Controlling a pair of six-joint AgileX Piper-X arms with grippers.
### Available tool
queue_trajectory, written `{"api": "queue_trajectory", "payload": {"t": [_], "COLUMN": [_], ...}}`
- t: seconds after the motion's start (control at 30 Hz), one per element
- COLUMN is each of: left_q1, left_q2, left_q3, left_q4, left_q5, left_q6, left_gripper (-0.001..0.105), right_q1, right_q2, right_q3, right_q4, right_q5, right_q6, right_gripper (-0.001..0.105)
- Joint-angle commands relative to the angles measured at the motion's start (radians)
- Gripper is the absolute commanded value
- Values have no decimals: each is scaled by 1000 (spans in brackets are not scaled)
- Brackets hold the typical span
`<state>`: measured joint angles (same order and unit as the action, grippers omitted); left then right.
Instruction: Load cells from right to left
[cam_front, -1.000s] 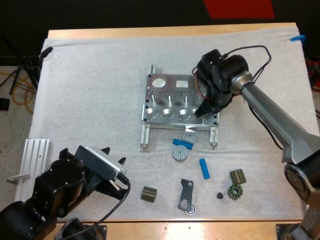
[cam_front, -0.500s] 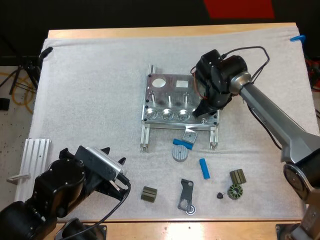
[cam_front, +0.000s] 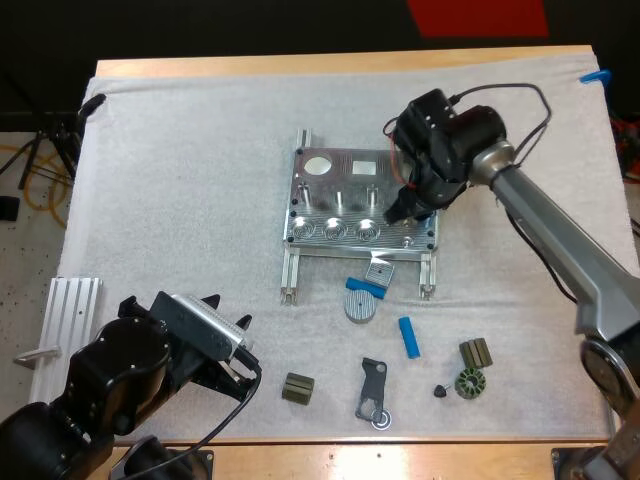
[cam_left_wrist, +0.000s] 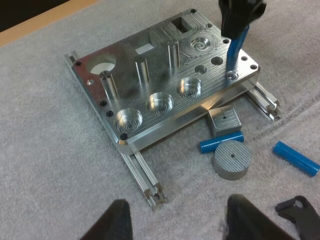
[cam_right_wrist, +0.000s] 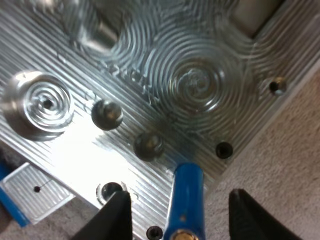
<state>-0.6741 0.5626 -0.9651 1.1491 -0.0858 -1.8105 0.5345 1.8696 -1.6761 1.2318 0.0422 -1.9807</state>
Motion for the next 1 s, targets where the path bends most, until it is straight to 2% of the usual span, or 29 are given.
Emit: {"api": "queue_trajectory", "payload": {"t": [0.0, 0.17, 0.23, 0.33, 0.97], "left_q1": [3, 3, 3, 3, 3], "left_q2": [-4, -4, -4, -4, -4], "left_q3": [-3, -3, -3, -3, -3], "left_q4": [-10, -10, -10, -10, -10], "left_q5": [0, 0, 0, 0, 0], "left_q6": [-2, -2, -2, -2, -2], "left_gripper": [43, 43, 43, 43, 43], "right_q1": [-1, -1, -1, -1, 1], "right_q2": [-41, -87, -95, -95, -24], "right_q3": [-12, -12, -12, -8, -8], "right_q4": [-7, -6, 9, 23, 62], "right_q5": [-10, -18, -92, -145, -129], "right_q6": [5, 41, 79, 100, 131], "right_gripper": [44, 44, 44, 44, 44]}}
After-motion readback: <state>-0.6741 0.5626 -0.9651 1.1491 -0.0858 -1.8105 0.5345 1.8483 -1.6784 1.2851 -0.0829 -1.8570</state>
